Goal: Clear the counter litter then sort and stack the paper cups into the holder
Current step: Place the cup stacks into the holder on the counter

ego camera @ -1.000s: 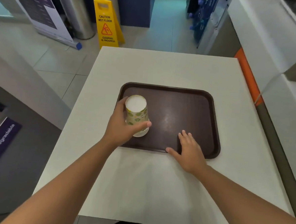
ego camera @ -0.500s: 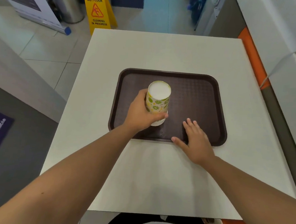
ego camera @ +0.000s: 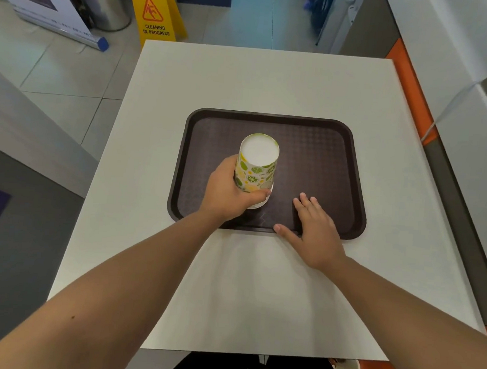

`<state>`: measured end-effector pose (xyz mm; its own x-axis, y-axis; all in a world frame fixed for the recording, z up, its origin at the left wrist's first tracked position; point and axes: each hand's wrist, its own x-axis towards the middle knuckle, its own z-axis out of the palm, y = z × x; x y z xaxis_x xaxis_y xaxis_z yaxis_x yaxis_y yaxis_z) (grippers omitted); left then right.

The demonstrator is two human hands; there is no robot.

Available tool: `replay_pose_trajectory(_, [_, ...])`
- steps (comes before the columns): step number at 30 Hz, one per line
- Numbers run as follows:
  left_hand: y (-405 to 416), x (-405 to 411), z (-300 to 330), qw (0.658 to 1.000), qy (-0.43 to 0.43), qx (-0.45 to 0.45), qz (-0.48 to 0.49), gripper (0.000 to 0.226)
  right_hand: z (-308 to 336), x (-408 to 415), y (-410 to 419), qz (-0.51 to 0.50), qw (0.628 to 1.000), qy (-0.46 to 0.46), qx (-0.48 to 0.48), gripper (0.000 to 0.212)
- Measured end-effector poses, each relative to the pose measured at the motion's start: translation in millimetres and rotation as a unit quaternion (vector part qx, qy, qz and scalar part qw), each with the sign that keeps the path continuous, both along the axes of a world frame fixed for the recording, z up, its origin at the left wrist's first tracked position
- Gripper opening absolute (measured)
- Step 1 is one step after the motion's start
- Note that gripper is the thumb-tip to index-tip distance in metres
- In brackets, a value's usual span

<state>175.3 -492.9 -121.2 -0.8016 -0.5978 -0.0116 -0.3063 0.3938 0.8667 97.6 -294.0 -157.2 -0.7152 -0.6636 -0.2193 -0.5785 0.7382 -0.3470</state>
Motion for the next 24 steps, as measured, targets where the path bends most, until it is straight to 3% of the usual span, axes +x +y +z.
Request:
replay_pose_trajectory(11, [-1.2,-3.7,4.0,0.999,0.002,-0.023,-0.022,0.07,3.8,-3.2,-2.8,0.0,0.999,-0.037,-0.003,0.083])
replay_pose_trajectory(13, [1.8,-4.8,10.7,0.999,0.018,-0.022,-0.018,0.068,15.6,-6.0,-5.9,-0.062,0.988,-0.096,-0.1,0.08])
replay_pose_trajectory(15, [6.3,-8.4,21.3,0.999,0.036,-0.019,-0.02,0.062,36.0,-10.6,-10.8,-0.136,0.946,-0.136,-0.259,0.074])
replay_pose_trajectory(17, [12.1,-14.8,35.3,0.998,0.045,-0.022,-0.035,0.058,62.3,-18.6,-18.8,-0.137,0.919,-0.151,-0.338,0.076])
replay_pose_trajectory(20, [24.1,-29.6,55.9,0.996,0.038,-0.037,-0.071,0.05,101.8,-32.9,-29.2,-0.099,0.916,-0.172,-0.349,0.084])
replay_pose_trajectory(24, [45.2,-56.3,82.2,0.992,0.038,-0.068,-0.097,0.044,134.1,-49.9,-21.2,-0.098,0.917,-0.185,-0.339,0.065])
